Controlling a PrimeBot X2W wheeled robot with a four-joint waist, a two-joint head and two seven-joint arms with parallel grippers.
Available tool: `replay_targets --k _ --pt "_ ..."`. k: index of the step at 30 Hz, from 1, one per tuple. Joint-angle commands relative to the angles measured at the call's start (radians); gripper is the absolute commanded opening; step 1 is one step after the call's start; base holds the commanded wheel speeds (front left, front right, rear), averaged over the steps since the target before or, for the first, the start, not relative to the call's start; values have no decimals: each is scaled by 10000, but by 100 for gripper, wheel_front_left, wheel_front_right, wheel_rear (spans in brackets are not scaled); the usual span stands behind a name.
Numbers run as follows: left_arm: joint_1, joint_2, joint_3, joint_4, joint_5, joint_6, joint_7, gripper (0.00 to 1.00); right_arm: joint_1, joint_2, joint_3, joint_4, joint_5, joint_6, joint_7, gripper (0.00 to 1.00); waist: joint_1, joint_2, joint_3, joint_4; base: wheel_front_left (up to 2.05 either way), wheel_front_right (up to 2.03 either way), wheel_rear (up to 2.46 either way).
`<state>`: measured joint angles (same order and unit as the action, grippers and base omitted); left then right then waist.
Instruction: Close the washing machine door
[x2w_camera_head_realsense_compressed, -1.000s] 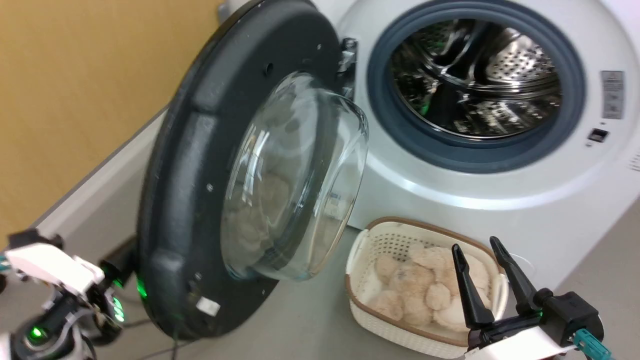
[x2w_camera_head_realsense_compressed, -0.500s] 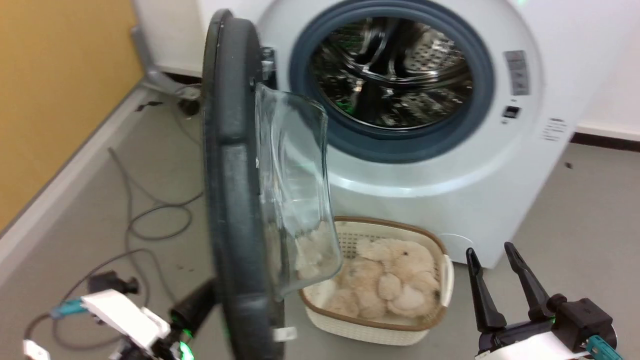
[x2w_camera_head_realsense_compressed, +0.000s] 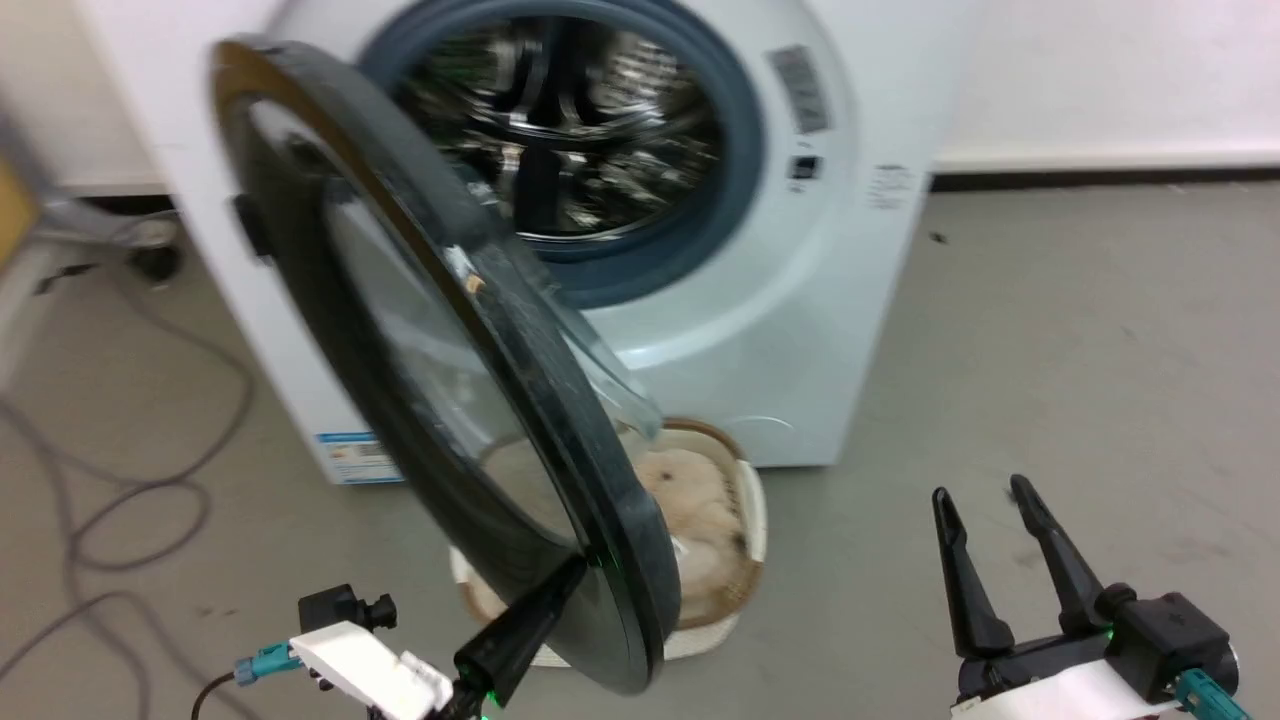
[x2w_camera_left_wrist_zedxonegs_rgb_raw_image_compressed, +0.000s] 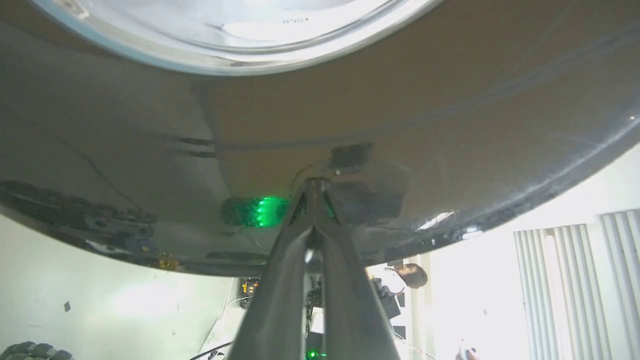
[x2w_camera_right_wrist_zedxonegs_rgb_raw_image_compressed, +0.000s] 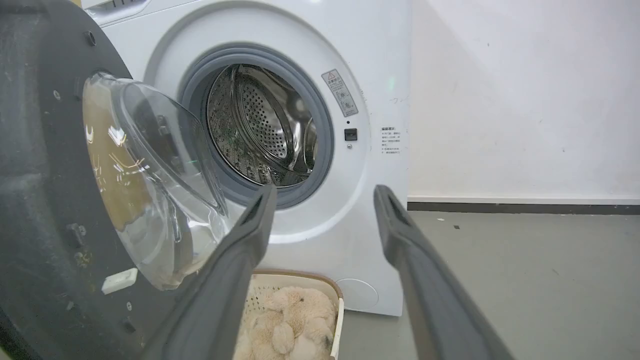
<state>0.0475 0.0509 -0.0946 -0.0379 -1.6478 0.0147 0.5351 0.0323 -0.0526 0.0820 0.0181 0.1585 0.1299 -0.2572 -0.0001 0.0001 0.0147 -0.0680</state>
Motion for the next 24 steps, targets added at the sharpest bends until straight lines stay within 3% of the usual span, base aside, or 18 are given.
replay_targets --k 1,13,18,24 --pt "-141 -6 -42 55 -74 -59 -114 0 -49 23 -19 -66 -5 8 -46 100 1 -1 317 -628 0 0 0" --pt "-2424 -6 -914 1563 -714 -471 -3169 0 -174 24 110 -343 206 8 -46 100 1 -1 1164 -2495 0 0 0" --pt "-3910 -6 -902 2603 -783 -341 -4596 0 -292 24 267 -346 394 8 -46 100 1 -1 1440 -3010 0 0 0" --pt "-5526 -6 -1133 3798 -903 -422 -5582 0 -393 24 447 -310 521 8 -46 100 1 -1 1663 -3428 0 0 0"
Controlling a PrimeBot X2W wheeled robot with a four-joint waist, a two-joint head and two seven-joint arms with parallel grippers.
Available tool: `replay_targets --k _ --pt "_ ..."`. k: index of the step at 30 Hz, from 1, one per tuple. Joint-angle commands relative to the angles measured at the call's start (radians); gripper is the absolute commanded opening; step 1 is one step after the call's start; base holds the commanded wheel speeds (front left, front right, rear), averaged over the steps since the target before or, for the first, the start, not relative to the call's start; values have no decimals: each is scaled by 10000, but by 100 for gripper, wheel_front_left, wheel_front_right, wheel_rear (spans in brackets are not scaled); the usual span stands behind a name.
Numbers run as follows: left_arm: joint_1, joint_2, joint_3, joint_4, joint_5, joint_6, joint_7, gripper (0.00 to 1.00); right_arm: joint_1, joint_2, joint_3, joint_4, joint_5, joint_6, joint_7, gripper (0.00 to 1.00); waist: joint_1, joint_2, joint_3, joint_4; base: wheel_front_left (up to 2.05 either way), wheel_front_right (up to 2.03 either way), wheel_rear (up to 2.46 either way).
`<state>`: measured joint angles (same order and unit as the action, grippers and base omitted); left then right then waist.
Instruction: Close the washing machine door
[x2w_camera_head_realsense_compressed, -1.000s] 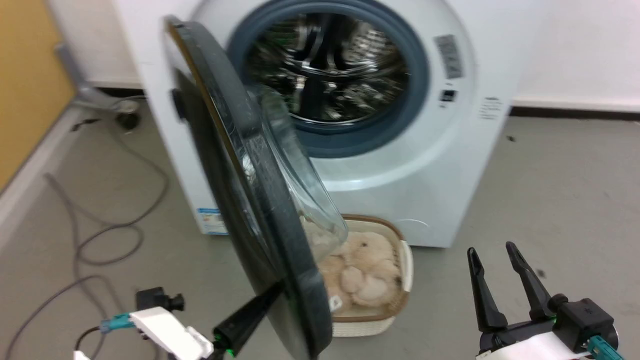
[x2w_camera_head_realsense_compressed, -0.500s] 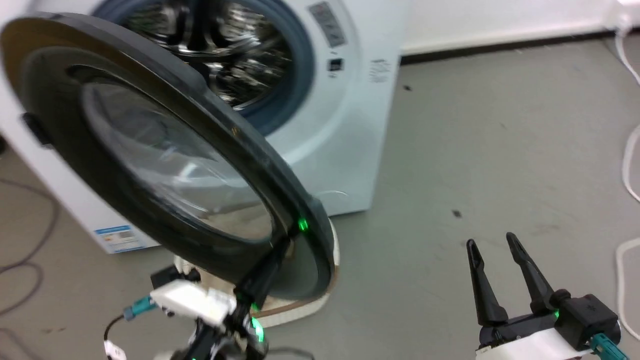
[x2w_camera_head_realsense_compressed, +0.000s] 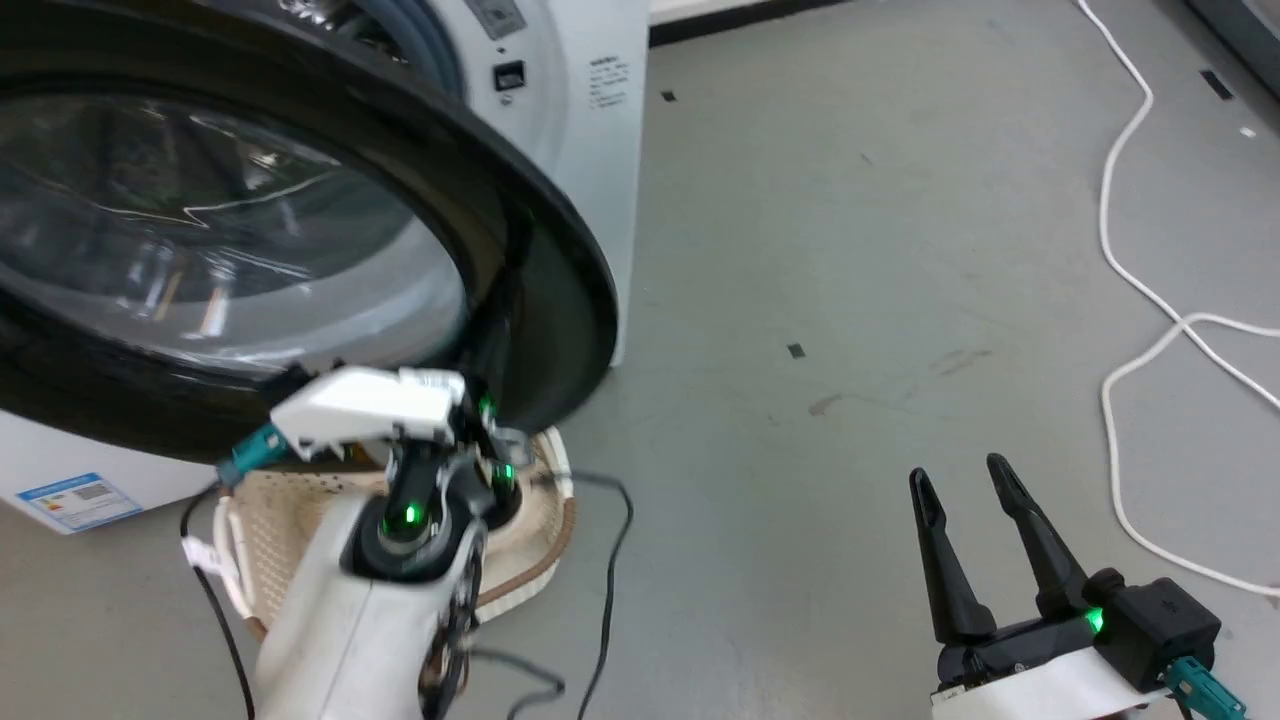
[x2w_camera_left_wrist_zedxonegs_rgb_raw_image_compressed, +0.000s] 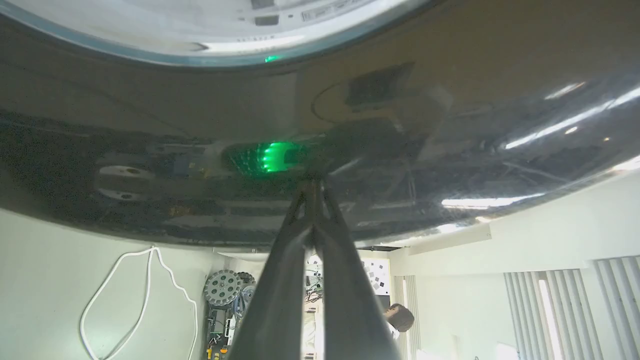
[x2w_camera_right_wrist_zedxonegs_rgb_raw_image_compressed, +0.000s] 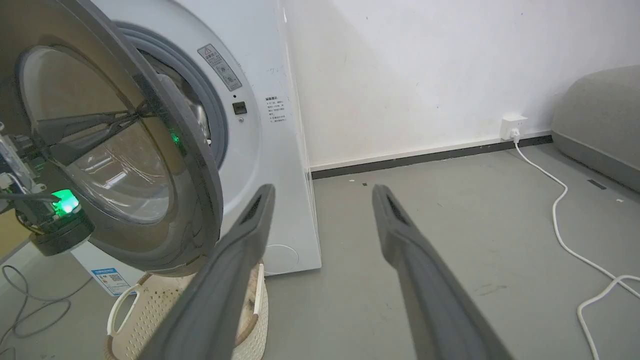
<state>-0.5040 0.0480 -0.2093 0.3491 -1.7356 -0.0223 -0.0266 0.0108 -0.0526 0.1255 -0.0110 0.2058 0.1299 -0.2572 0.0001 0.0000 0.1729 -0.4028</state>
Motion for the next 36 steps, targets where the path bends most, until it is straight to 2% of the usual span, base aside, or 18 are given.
replay_targets --k 1,7,15,18,22,26,30,33,36 --pt "-242 22 8 123 -44 -82 -84 0 -198 24 14 -16 61 8 -46 100 -1 0 112 -119 0 0 0" --pt "-963 22 -81 1072 6 -419 -309 0 -224 24 -9 -24 42 8 -46 100 -1 0 122 -67 0 0 0" --pt "-282 131 -598 1482 293 -836 160 0 -86 24 -352 44 -235 8 -46 100 -1 0 -402 709 0 0 0" --pt "165 625 -1389 1249 1338 -932 295 0 -5 24 -455 48 -301 8 -46 100 -1 0 -675 1131 0 0 0" --pt "757 1787 -2787 785 4106 -982 -622 0 110 24 -566 53 -341 8 -46 100 -1 0 -1007 1747 0 0 0" --pt "1253 2698 -3549 272 6249 -609 -1683 0 224 24 -690 83 -362 8 -46 100 -1 0 -1283 2367 0 0 0" --pt "1589 3566 -3735 -336 8466 339 -2264 0 338 19 -809 58 -398 8 -46 100 -1 0 -1467 2969 0 0 0" --pt "2039 3739 -3186 -1001 9406 871 -2340 0 403 -43 -742 26 -361 8 -46 100 -1 0 -1563 3348 0 0 0" --pt "2736 3650 -2236 -1913 10228 1108 -2347 0 424 -138 -671 19 -317 8 -46 100 -1 0 -1635 3614 0 0 0"
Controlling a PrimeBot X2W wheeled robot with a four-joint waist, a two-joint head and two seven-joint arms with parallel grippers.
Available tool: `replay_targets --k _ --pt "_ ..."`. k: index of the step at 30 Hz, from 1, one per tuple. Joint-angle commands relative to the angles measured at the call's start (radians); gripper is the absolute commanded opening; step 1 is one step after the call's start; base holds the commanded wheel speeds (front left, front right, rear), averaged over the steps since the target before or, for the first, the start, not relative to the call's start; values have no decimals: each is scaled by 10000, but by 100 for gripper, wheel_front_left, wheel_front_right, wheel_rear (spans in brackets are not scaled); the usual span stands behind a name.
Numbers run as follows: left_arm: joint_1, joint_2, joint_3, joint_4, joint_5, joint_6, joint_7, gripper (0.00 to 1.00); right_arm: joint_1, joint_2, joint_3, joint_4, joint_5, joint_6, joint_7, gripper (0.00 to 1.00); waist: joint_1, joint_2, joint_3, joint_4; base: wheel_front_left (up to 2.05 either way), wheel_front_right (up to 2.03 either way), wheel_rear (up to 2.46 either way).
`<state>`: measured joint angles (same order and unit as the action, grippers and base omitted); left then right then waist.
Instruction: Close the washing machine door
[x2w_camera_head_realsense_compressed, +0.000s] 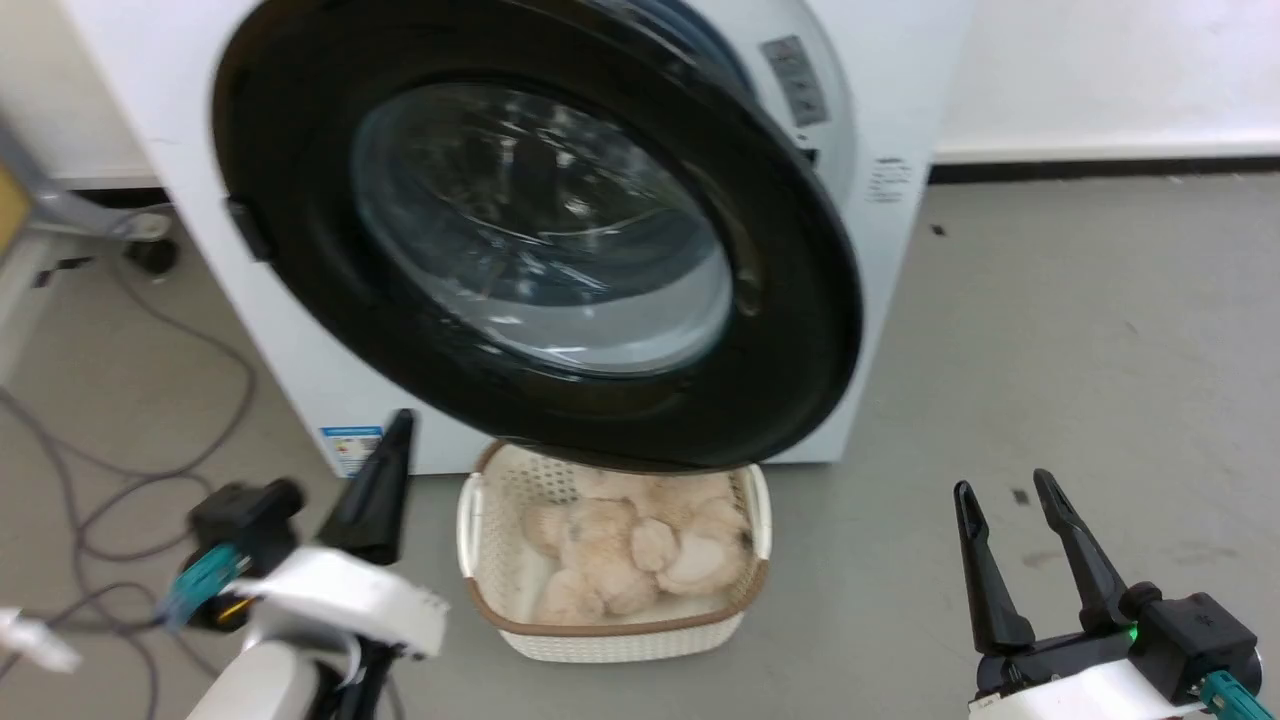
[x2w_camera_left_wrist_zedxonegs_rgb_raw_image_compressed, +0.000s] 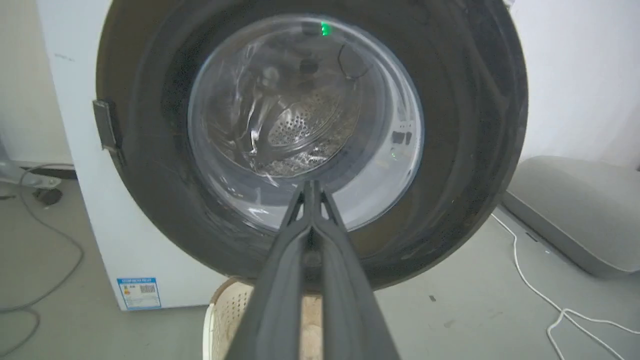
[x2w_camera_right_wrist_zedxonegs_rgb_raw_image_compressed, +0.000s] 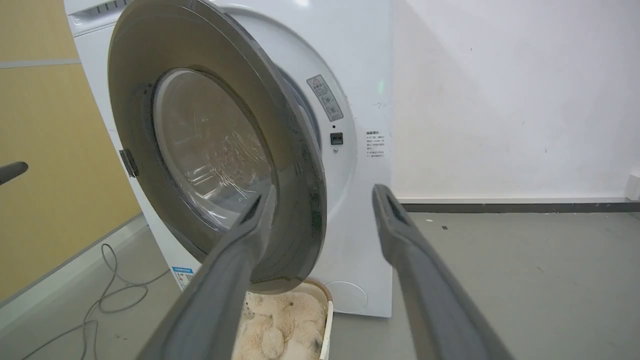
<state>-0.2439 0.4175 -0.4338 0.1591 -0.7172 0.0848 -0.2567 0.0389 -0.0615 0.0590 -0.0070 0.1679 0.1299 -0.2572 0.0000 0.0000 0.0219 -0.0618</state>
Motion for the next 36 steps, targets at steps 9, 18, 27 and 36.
replay_targets --k 9,18,27,36 --pt "2356 -701 1553 -1524 2869 493 -49 100 285 -142 72 66 122 8 -46 100 0 0 -257 601 0 0 0" --pt "3317 -1303 1742 -1757 4235 152 -50 100 425 -134 150 390 181 8 -46 100 0 0 -346 707 0 0 0" --pt "3426 -1863 2289 -1643 4756 -305 -50 100 432 -180 444 579 434 8 -46 2 0 0 -248 855 0 0 0" --pt "3118 -2346 2640 -1609 5108 -712 -51 100 -502 -1022 1413 674 681 8 49 0 0 0 556 1421 0 0 0"
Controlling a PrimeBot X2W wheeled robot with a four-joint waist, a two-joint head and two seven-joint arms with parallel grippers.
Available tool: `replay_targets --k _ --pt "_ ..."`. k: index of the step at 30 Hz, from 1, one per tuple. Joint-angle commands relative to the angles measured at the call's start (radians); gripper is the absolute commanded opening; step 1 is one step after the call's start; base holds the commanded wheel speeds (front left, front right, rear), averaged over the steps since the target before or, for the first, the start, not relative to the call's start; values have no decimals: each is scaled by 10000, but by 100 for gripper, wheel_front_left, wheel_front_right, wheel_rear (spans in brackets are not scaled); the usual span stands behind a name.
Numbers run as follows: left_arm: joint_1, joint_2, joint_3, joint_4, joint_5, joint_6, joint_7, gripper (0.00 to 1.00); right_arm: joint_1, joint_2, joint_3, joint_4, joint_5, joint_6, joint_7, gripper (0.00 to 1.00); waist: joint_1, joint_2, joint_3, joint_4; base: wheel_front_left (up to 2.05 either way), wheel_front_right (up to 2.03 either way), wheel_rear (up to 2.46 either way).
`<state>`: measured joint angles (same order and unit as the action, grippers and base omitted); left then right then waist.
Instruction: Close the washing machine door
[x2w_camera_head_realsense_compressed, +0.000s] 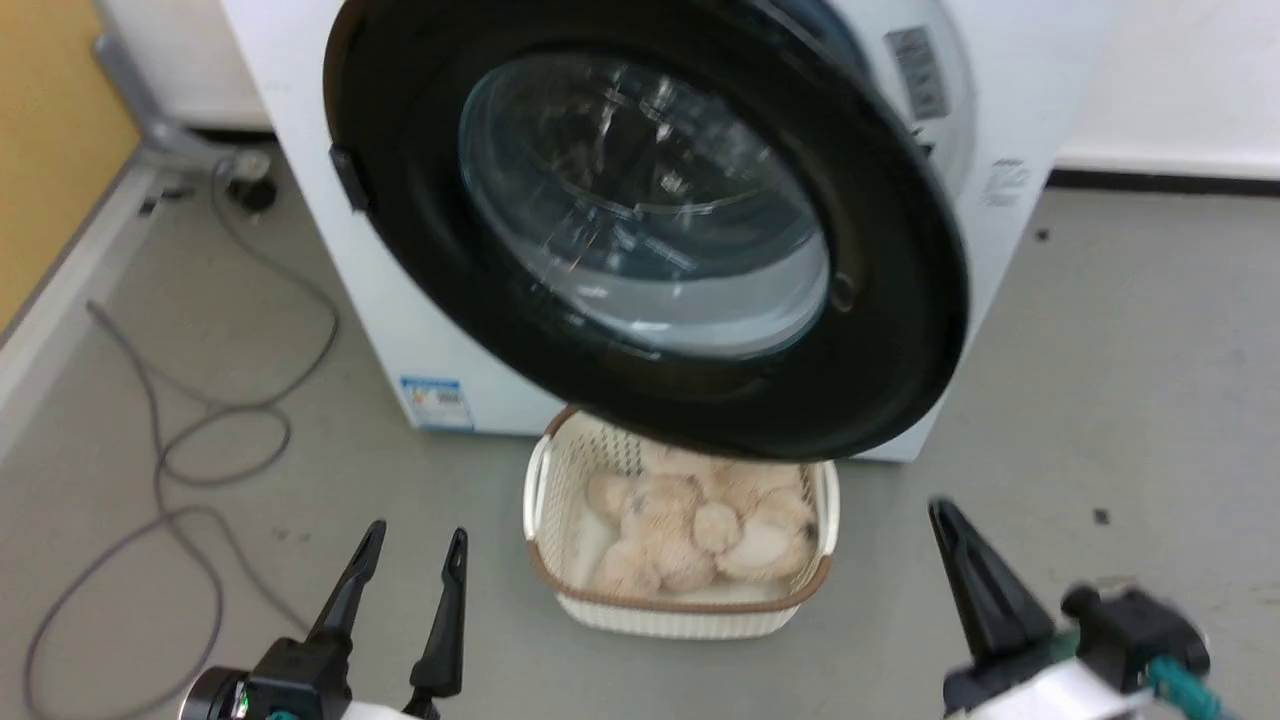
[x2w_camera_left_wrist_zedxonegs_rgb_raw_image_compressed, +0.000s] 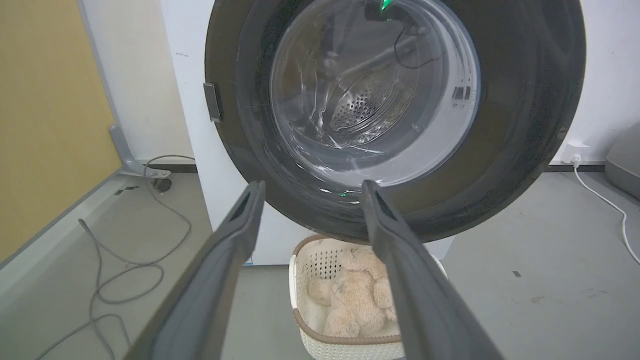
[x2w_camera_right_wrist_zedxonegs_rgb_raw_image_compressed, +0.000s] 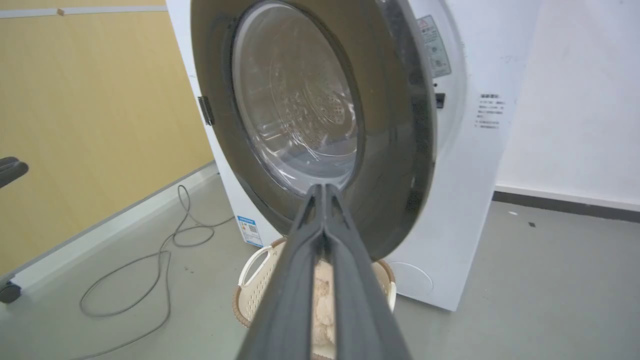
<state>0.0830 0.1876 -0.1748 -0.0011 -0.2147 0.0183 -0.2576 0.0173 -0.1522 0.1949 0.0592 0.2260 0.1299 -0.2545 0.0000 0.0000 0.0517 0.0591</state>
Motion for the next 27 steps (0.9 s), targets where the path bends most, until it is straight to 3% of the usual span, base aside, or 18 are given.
replay_targets --k 1,8,16,27 --pt "-216 -94 79 -24 113 -97 -41 100 -509 -272 178 35 137 8 83 0 0 0 392 297 0 0 0" --pt "-666 -314 257 -78 282 -419 -41 100 -2166 -1255 814 419 582 8 502 0 0 0 1230 778 0 0 0" --pt "-1351 -693 438 -65 446 -836 -41 100 -4497 -2596 828 1518 1374 8 871 0 0 0 2339 1443 0 0 0" --pt "-1843 -1003 600 -142 531 -1092 -41 100 -6456 -3531 730 2763 1928 8 1184 0 0 0 3098 1910 0 0 0"
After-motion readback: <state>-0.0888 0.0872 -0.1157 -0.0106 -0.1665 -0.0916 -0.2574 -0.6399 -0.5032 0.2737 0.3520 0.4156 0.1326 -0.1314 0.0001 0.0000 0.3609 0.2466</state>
